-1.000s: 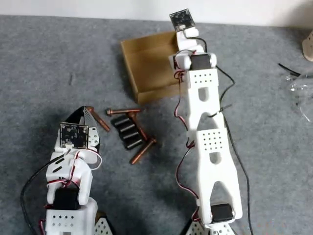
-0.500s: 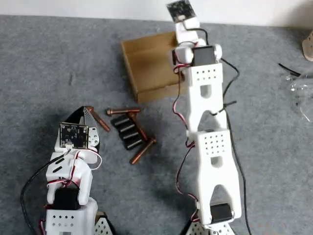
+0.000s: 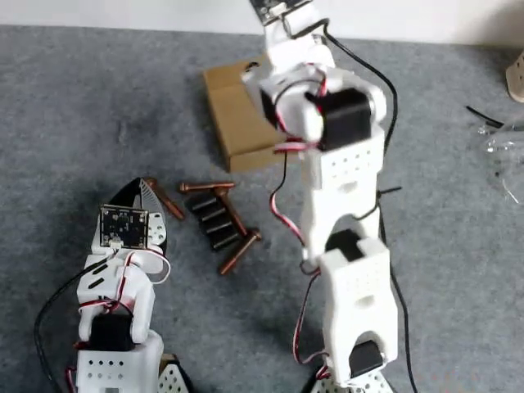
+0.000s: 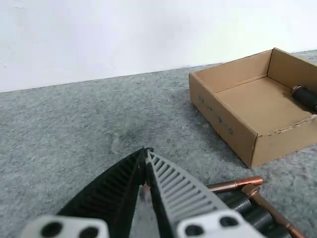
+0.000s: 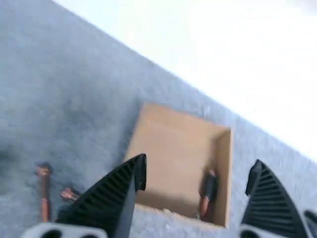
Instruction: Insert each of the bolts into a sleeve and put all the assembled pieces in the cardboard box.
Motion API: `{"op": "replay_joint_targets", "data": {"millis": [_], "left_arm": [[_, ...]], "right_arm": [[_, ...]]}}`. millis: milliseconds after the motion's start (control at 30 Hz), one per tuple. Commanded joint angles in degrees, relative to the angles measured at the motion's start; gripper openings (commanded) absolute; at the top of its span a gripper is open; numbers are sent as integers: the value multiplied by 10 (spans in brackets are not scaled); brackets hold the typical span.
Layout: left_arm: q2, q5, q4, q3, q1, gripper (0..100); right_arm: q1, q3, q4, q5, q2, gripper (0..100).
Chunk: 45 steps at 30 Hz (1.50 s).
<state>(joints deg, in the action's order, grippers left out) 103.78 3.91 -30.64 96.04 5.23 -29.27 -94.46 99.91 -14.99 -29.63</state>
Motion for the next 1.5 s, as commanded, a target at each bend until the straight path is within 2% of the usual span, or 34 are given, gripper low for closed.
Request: {"op": "replay_joint_targets", "data": {"millis": [0,167,267,500,633,1033,1333,1467], "left_arm": [[6,-1,12,11,7,7],[7,-1,12,11,10,7],[7,-1,12,11,11,7],[7,0,12,11,11,7],[7,-1,19,11,11,7],[7,-2,21,11,18,7],[7,-4,29,11,49,7],[7,-39,44,11,70,7]], "right_arm": [[-56,56,13,-7,81,293],[-124,252,10,-18,136,293],[-149,356,10,-87,151,293],[-151,575,7,-166,151,293],[-150,669,-36,-185,154,293],[-152,705,-109,-181,150,293],[-152,807,-182,-185,151,293],[-153,862,-227,-185,151,293]]}}
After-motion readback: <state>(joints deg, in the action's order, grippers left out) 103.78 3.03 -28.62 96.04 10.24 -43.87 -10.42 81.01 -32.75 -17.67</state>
